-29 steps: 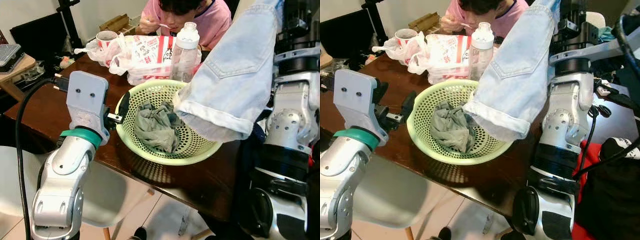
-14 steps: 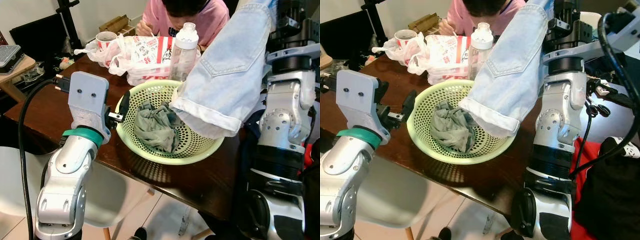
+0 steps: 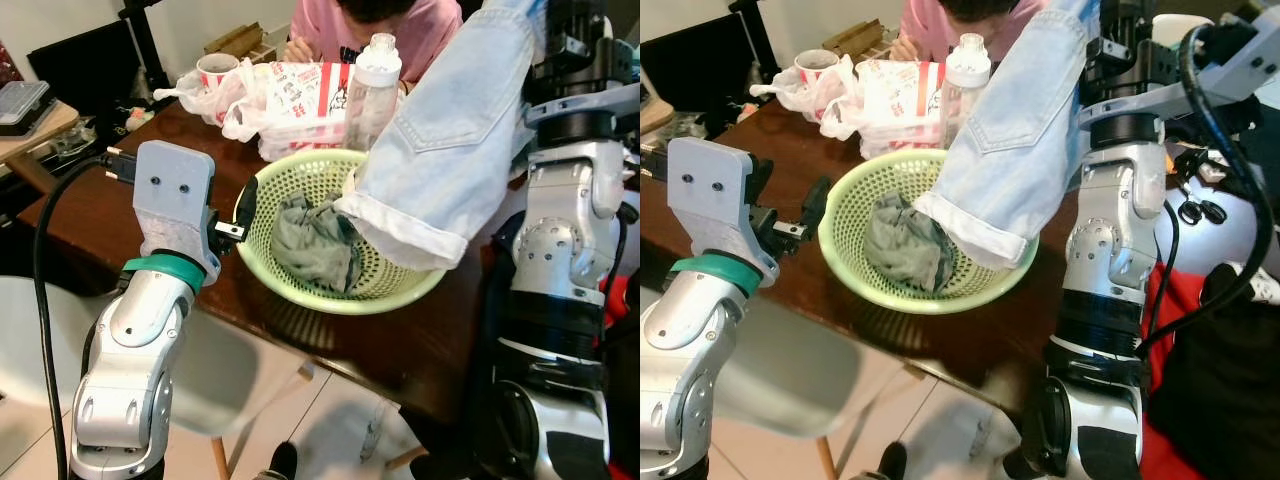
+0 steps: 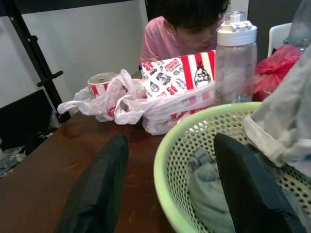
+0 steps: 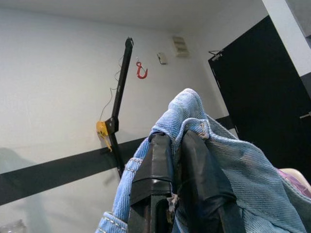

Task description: Hang hanger

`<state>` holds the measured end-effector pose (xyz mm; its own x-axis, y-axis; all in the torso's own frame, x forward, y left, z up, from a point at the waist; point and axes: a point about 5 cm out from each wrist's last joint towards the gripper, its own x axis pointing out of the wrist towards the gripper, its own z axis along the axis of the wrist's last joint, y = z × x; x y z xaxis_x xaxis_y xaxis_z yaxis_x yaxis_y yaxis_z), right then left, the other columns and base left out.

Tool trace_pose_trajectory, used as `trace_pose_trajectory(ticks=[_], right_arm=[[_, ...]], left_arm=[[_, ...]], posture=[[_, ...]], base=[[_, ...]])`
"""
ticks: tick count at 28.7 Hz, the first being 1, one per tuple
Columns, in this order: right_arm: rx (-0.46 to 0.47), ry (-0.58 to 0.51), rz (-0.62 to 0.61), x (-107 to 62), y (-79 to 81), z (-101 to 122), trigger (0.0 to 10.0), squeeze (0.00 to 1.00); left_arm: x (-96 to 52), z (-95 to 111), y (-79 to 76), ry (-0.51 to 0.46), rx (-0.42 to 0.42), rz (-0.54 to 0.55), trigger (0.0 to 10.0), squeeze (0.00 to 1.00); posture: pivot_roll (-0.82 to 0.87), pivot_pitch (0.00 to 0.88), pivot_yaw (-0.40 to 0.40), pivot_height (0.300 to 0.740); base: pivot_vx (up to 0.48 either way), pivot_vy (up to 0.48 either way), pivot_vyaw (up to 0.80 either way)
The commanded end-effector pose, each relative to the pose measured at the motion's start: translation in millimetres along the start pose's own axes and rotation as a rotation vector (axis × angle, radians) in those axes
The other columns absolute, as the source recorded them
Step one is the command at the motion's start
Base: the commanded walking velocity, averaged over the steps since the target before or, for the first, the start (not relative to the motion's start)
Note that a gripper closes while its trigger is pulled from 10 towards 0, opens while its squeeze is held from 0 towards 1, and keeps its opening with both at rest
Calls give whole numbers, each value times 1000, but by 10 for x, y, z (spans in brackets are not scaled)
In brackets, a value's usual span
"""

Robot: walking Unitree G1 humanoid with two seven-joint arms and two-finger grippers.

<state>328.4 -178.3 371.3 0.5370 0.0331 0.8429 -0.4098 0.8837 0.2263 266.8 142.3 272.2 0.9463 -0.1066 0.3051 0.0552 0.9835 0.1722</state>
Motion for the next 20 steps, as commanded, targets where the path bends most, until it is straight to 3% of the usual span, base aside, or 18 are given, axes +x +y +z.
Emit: trace_pose_trajectory(ticks=[1,20], right_arm=[[-5,-42,10,8,17,69,10000,0],[6,-34,-12,-3,7,43,10000,0]], left_arm=[[-3,-20,-2,2,-3,-1,10000,0],[-5,-18,-13,2,-5,-3,10000,0]], posture=[[98,56,41,740],[98,60,44,740]], base=[[-360,0,0],[-344,0,0]])
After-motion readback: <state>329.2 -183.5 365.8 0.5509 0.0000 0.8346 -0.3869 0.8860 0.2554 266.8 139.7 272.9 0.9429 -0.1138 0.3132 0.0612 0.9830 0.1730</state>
